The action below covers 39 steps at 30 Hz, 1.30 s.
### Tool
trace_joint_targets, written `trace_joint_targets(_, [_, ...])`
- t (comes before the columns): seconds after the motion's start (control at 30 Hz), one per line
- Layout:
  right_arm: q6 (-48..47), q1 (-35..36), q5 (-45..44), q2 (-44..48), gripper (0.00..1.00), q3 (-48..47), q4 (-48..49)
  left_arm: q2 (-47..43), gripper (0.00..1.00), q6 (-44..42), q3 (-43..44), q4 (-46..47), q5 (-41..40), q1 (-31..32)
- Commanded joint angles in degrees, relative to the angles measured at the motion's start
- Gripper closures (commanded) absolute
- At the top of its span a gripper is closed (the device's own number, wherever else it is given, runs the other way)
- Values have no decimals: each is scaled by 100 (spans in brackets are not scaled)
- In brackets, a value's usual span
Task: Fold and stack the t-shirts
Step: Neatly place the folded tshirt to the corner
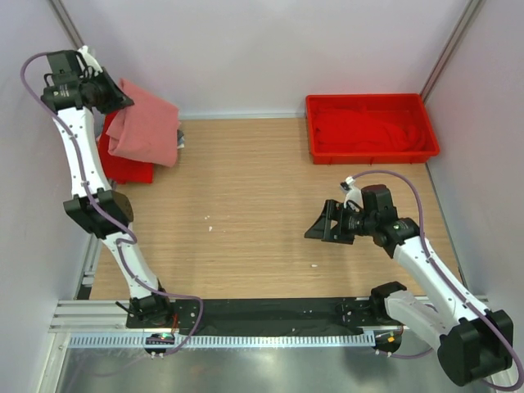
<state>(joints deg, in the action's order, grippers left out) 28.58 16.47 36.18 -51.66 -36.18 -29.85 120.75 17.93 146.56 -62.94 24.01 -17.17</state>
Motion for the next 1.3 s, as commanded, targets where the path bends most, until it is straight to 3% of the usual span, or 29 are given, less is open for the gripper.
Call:
trace_joint_targets(0.0, [-28,49,108,-46,16,6,163,-561,100,96,355,598,236,-146])
trace_joint_targets(0.33, [-36,85,82,-195,16,-3,146,-833,100,316,250,712,552,-375])
trace_joint_targets(0.57, [-37,85,73,-239,16,6,137,-913,100,817,-75,1178,1360,-612])
trace_joint_targets(1.27, [-28,111,38,-354,16,15,154,-1027,100,861,-541,1267,2170,-603])
